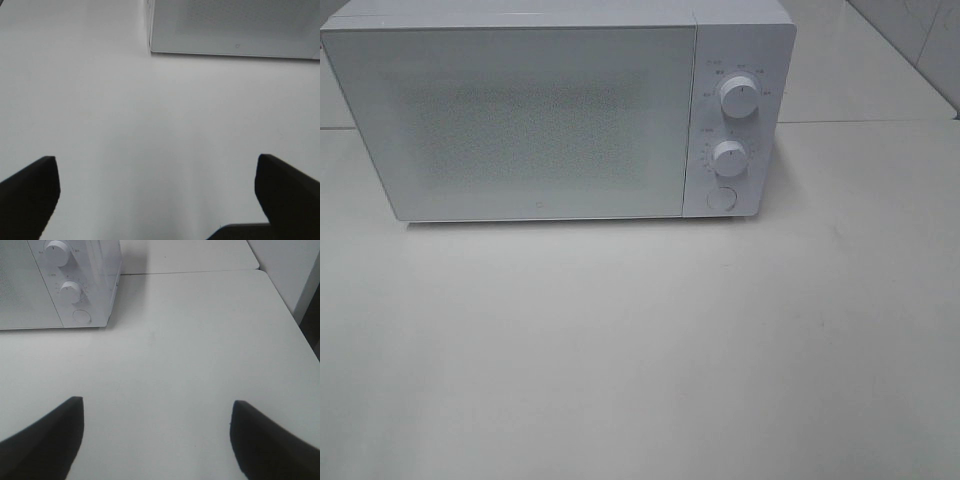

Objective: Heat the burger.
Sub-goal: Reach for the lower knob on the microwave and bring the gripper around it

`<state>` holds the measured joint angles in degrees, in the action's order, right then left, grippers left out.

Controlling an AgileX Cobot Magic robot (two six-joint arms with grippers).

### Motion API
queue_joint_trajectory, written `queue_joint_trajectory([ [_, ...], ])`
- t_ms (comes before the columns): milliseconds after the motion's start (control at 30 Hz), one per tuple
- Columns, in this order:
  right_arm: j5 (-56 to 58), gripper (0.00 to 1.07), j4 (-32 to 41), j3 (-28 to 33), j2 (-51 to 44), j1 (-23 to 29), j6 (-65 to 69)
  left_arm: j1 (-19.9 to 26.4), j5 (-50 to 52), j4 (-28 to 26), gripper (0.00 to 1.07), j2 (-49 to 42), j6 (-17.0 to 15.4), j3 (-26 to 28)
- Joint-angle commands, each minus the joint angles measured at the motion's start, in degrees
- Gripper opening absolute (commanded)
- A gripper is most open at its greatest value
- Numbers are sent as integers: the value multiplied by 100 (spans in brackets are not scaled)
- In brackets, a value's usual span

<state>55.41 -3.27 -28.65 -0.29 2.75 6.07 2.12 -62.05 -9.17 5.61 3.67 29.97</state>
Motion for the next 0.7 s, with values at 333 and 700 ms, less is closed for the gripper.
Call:
queue_joint_trajectory([
  [333,-52,76,6,23,-132,149,-17,17,80,-46,98,-699,-11,-34],
  [700,-894,76,-11,-143,487,223,-17,17,80,-46,98,-676,-11,-34],
])
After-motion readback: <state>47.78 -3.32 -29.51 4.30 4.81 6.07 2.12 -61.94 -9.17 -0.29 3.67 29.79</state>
